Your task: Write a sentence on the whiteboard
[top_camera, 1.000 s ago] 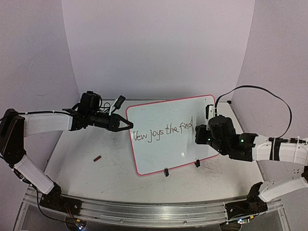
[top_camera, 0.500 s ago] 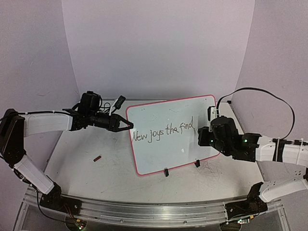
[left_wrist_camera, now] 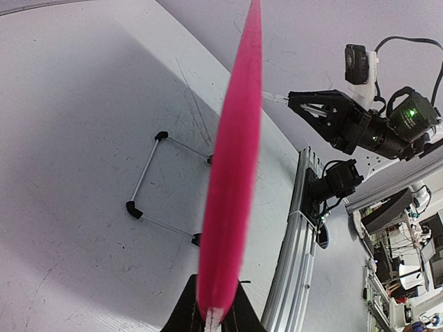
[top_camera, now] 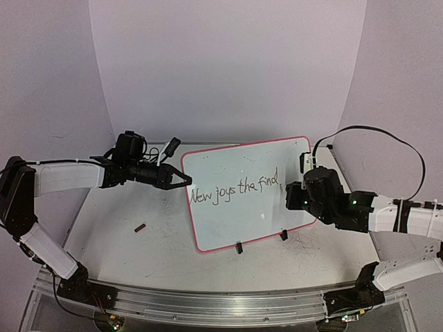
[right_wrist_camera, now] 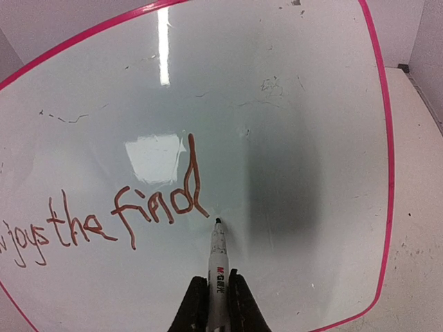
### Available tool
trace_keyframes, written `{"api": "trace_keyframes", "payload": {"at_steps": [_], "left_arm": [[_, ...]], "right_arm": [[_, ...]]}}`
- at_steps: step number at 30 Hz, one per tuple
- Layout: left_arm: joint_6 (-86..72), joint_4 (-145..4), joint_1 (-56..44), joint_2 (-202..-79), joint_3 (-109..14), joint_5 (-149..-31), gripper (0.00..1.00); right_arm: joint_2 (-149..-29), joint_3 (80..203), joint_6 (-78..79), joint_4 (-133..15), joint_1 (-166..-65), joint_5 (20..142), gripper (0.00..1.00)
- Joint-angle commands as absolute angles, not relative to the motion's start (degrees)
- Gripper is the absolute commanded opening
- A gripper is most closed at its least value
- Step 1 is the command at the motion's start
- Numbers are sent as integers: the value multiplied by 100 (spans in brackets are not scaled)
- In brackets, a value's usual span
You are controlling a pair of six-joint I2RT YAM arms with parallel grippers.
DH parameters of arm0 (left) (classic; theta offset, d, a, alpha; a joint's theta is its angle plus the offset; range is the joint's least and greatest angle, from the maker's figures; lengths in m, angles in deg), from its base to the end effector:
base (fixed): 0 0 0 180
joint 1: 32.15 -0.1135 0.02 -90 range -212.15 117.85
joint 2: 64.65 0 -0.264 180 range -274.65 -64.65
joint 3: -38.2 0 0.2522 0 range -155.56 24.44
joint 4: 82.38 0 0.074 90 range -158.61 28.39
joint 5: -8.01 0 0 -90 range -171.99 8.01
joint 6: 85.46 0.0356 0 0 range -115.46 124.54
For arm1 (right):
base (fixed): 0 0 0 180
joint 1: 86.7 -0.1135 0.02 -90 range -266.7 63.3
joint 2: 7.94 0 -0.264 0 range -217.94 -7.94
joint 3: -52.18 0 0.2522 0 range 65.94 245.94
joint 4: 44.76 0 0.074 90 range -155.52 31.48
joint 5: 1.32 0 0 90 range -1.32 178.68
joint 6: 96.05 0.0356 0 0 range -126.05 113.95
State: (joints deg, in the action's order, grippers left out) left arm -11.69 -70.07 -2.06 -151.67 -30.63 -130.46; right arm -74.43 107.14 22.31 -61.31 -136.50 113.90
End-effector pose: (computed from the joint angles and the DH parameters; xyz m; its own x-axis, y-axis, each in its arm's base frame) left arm 0.2721 -0.1885 0.2489 -0.6705 0.1744 -0.7211 0.7323 0.3114 -0.6056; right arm 0.1765 0.1854 0.2552 -0.4803 0.0974 -0.8717 -0.2502 0.9373 0.2426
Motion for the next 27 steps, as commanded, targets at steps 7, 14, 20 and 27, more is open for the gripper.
{"api": "trace_keyframes", "payload": {"at_steps": [7, 14, 20, 27], "left_arm": [[-1075, -6897, -121, -15174, -3248, -12934, 9], [-1066, -6897, -121, -15157, -3252, -12920, 9], [-1075, -6897, -121, -15138, -3269, -12897, 10], [-1090, -6674, -437, -14500, -3412, -12463, 42]], "right_arm": [[-7655, 10996, 2125, -5896, -13636, 11771, 0], [-7711, 10923, 2203, -5896, -13628, 11713, 0], [-6930, 11068, 2092, -6008, -13629, 11484, 0], [-6439, 10935, 1634, -6026, -13635, 11123, 0]]}}
